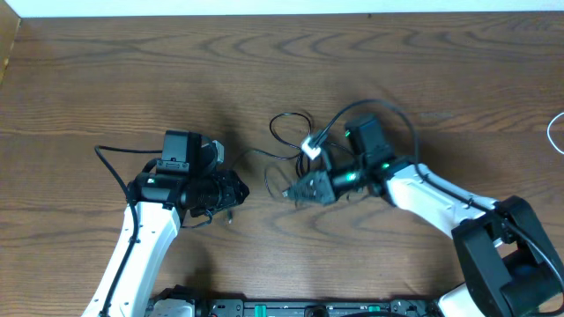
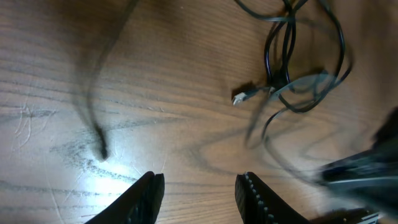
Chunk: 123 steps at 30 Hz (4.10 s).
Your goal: Untangle cables
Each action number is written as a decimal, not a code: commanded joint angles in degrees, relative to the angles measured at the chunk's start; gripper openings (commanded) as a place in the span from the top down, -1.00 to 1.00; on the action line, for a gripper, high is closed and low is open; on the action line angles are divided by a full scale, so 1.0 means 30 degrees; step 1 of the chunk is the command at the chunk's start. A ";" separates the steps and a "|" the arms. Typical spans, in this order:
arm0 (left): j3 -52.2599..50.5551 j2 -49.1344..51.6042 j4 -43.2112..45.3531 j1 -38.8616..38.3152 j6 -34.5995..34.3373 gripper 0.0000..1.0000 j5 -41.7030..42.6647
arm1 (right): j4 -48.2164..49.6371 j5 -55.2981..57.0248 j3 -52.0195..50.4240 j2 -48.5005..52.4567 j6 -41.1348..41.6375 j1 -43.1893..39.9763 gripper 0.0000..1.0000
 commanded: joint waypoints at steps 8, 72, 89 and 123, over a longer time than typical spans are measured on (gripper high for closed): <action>0.0160 0.0044 0.0066 0.0036 0.0117 0.15 -0.0182 | -1.0353 1.2247 -0.0015 0.0124 -0.2455 0.1443 0.98; 0.0160 0.0146 1.0834 -0.0670 0.1253 -0.24 0.9683 | 0.0576 1.0834 1.2349 -0.8488 -0.0124 -0.0940 0.98; 0.0160 0.0721 0.9916 -0.3643 0.1260 -0.34 0.4299 | 0.0831 0.9916 1.2349 -0.8488 0.0554 -0.0386 0.98; 0.0160 0.3213 0.4692 -0.3643 0.1260 -0.33 0.0816 | -0.0350 3.4126 1.2356 -0.7817 -0.7934 -0.9675 0.98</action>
